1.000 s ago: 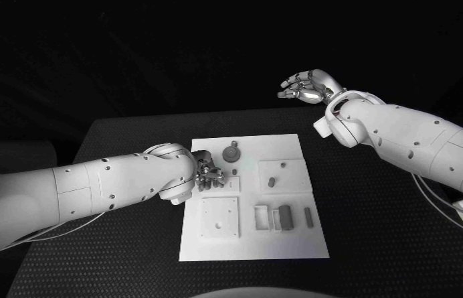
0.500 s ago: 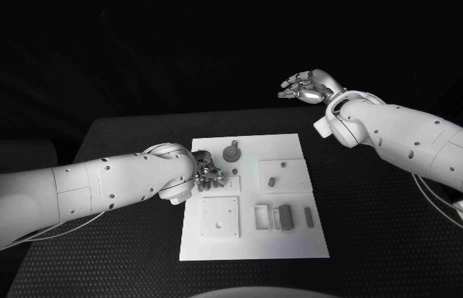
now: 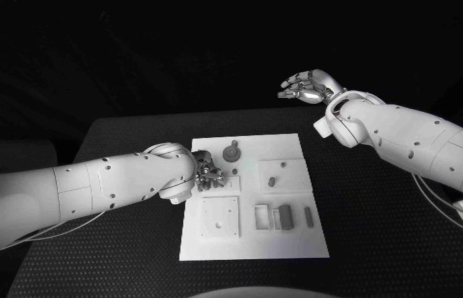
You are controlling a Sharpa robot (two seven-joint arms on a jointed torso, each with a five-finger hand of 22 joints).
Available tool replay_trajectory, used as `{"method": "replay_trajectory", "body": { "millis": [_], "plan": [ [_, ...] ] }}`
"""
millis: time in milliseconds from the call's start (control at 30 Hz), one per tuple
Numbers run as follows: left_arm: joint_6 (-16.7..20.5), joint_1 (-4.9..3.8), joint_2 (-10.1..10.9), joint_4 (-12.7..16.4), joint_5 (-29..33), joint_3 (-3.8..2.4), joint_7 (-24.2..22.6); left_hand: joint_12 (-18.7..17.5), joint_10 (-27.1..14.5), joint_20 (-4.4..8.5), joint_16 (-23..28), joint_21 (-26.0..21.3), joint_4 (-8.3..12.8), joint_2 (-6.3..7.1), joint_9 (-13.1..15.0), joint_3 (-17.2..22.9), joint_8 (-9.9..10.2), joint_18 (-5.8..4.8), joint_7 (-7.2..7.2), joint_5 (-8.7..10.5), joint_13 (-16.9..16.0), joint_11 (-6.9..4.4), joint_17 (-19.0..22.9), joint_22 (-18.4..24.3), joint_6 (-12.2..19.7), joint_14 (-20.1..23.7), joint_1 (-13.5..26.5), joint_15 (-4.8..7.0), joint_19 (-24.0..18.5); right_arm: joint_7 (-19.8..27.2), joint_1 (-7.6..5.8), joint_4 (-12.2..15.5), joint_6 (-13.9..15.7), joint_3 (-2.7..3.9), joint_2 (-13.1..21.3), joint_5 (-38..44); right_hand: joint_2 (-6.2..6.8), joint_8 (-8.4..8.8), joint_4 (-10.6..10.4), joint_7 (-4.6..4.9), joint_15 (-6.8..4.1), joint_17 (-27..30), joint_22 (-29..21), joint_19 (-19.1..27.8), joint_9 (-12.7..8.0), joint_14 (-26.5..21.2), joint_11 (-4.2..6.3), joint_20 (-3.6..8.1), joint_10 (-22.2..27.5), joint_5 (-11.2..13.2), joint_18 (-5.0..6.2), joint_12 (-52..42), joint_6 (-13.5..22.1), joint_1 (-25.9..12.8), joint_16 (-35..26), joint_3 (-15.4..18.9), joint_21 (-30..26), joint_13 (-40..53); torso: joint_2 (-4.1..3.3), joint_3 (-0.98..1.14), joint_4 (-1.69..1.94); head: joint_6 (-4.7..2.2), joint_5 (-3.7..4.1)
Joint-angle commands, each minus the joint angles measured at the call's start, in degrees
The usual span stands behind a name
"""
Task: Assemble the parts on the task board
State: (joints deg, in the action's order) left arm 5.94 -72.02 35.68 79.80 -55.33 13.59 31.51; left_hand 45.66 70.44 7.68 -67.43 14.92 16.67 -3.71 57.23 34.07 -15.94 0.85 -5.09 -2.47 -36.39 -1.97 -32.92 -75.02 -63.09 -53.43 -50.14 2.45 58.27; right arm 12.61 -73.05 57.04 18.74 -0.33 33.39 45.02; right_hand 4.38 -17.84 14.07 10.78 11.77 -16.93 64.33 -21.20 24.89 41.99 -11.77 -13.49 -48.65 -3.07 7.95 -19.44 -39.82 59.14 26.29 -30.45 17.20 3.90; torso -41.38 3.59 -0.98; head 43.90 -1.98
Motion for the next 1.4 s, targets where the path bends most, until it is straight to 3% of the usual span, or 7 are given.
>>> {"method": "replay_trajectory", "body": {
  "millis": [33,200,533,833,1400],
  "plan": [
    [-1.07,0.2,-0.27,-0.01,-0.38,0.1,0.1,0.33,1.38,0.08,-0.27,0.16,-0.15,-0.35,0.05,0.27,-0.24,-0.85,3.54,-0.4,0.08,-2.33,0.09,-1.18,-4.04,-0.43,-0.86,-0.14,0.25,0.5,0.02,0.07,-0.78,0.0,-0.02,0.02,0.04,0.06,-0.33,2.9,0.07,0.08,0.02,-0.38,-0.1,0.46,0.06,0.02,-0.51,0.2,0.04,0.41,0.51,-0.46,-0.38,0.12,-0.25,-0.06,0.0,0.03,-0.02,0.06,-0.02],
    [-1.59,0.19,-0.6,-0.33,-0.82,0.1,0.23,0.34,1.39,0.08,-0.28,0.19,-0.2,-0.42,0.04,0.25,-0.24,-0.85,3.55,-0.4,0.08,-2.33,0.1,-1.18,-4.06,-0.44,-0.82,-0.13,0.28,0.5,0.02,0.16,-0.81,0.0,0.04,0.02,0.05,0.04,-0.34,2.9,0.07,0.08,0.03,-0.39,-0.11,0.47,0.06,0.02,-0.53,0.2,0.04,0.45,0.51,-0.45,-0.4,0.13,-0.28,-0.06,-0.02,0.01,-0.03,0.07,-0.02],
    [-6.95,0.16,-1.65,-1.69,-1.2,0.08,0.98,0.35,1.41,0.08,-0.28,0.2,-0.22,-0.45,0.03,0.25,-0.24,-0.85,3.55,-0.4,0.09,-2.34,0.1,-1.18,-4.08,-0.46,-0.82,-0.13,0.29,0.47,0.02,0.39,-0.87,-0.03,0.05,0.02,0.05,0.04,-0.34,2.9,0.07,0.09,0.03,-0.39,-0.11,0.47,0.06,0.02,-0.54,0.2,0.04,0.46,0.51,-0.45,-0.41,0.13,-0.29,-0.06,0.0,0.02,-0.06,0.28,-0.04],
    [-9.5,0.16,-2.02,-2.03,-1.36,0.07,1.28,0.32,1.36,0.11,-0.28,0.2,-0.11,-0.47,-0.01,0.36,-0.19,-0.85,3.56,-0.43,0.12,-2.34,0.12,-1.17,-4.05,-0.43,-1.01,-0.12,0.23,0.47,0.03,0.4,-0.9,-0.06,0.01,0.02,0.06,0.04,-0.35,2.9,0.07,0.09,0.03,-0.39,-0.11,0.46,0.06,0.02,-0.54,0.2,0.04,0.47,0.51,-0.45,-0.42,0.13,-0.3,-0.06,0.0,0.01,-0.05,0.42,0.05],
    [-5.65,0.16,-2.4,-2.64,-1.31,0.06,0.93,0.33,1.38,0.09,-0.31,0.25,-0.19,-0.64,-0.05,0.41,-0.17,-0.85,3.55,-0.43,0.16,-2.34,0.14,-1.16,-4.09,-0.44,-1.1,-0.12,0.2,0.5,0.31,0.28,-0.96,-0.15,-0.04,0.02,0.09,-0.01,-0.41,2.89,0.09,0.11,0.06,-0.4,-0.15,0.46,0.07,0.01,-0.63,0.2,0.03,0.61,0.5,-0.48,-0.51,0.18,-0.4,-0.05,-0.01,0.02,-0.01,0.44,0.11]
  ]
}}
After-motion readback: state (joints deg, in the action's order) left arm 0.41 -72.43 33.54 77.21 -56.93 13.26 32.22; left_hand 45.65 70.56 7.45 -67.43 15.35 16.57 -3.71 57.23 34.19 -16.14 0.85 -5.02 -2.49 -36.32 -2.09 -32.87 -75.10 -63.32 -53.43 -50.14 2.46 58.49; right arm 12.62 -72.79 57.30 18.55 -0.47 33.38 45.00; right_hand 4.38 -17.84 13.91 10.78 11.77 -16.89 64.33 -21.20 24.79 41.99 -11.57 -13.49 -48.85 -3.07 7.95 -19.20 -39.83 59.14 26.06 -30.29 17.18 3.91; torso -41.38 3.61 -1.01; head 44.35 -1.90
